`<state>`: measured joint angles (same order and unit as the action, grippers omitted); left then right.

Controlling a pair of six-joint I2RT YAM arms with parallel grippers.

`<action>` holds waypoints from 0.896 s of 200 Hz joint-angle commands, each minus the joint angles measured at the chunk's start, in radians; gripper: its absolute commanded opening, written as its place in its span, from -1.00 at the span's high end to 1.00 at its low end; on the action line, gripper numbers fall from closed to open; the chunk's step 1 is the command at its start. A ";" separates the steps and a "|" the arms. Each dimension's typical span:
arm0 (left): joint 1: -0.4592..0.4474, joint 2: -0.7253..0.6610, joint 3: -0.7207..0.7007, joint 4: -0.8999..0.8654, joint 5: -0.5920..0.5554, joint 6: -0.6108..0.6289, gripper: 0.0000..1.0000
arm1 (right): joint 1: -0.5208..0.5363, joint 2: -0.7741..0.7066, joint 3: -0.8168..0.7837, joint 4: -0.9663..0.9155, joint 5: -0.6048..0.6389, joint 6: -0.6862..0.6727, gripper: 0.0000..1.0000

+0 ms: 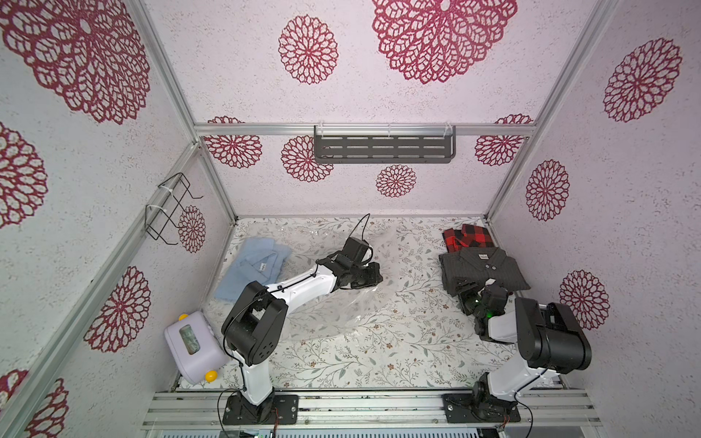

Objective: Place the folded shirt into the vacuum bag
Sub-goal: Adjust the shirt at the center of the board.

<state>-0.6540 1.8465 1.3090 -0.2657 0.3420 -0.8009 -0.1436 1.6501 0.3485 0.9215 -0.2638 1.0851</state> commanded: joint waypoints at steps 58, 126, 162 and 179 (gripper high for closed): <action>0.012 0.027 0.024 0.011 0.008 0.011 1.00 | 0.016 0.025 0.032 -0.106 0.005 0.014 0.92; 0.010 0.013 0.007 0.016 0.002 0.005 1.00 | 0.013 -0.182 0.098 -0.279 -0.034 -0.020 1.00; 0.009 0.007 -0.004 0.019 -0.001 0.002 1.00 | 0.028 -0.260 0.111 -0.326 -0.100 -0.029 1.00; 0.008 0.007 -0.005 0.021 0.000 0.002 1.00 | 0.061 -0.298 0.095 -0.354 -0.098 -0.037 1.00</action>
<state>-0.6518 1.8538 1.3117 -0.2653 0.3496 -0.8013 -0.1238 1.4174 0.4397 0.6128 -0.3187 1.0874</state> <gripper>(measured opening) 0.044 0.053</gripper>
